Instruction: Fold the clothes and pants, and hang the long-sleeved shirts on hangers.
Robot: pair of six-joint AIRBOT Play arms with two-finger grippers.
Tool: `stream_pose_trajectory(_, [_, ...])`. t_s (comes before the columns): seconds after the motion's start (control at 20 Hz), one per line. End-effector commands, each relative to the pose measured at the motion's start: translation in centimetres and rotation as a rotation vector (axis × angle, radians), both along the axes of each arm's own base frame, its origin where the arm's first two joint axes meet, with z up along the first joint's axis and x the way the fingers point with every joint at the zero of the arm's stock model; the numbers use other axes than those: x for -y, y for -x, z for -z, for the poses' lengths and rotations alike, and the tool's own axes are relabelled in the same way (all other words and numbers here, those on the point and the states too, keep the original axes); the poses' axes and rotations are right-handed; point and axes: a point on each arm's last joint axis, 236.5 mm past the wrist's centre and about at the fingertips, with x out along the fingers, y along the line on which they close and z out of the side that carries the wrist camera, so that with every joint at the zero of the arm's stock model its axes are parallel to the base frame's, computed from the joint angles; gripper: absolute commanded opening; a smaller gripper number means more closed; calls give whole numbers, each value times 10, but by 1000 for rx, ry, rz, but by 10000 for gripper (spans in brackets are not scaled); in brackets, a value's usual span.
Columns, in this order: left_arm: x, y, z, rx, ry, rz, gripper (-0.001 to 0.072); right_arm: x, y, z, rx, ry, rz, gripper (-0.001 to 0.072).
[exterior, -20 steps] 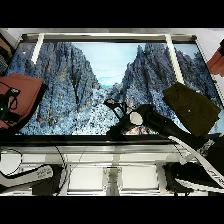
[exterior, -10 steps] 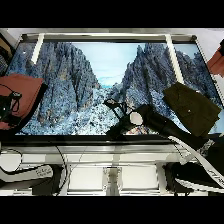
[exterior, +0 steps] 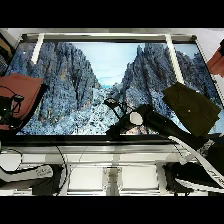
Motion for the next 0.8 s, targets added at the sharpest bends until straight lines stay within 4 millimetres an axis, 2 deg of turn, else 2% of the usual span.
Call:
stream_pose_trajectory(0.0, [-12,-2,-6,47,-48,-31,396,-1,0,0,3,-1,0,122])
stream_pose_trajectory(0.2, [-17,-6,-5,94,-47,-49,385,-1,0,0,3,-2,0,122])
stream_pose_trajectory(0.25, [-18,-6,-3,97,-41,-52,257,-1,-1,0,4,-3,0,122])
stream_pose_trajectory(0.3, [-18,-5,-2,93,-39,-54,67,-1,-1,0,5,-4,1,122])
stream_pose_trajectory(0.35, [-17,-4,-2,91,-39,-55,17,-1,-1,0,7,-2,0,122])
stream_pose_trajectory(0.45, [-13,-10,-12,109,-51,-36,16,2,-5,1,29,12,-10,125])
stream_pose_trajectory(0.5, [-9,-18,-25,142,-64,-16,16,3,-8,1,51,15,-37,127])
stream_pose_trajectory(0.6, [1,-39,-62,226,-102,45,16,3,-13,-5,88,8,-81,132])
stream_pose_trajectory(0.75, [26,-57,-124,313,-144,140,14,-4,-23,-20,155,-10,-144,260])
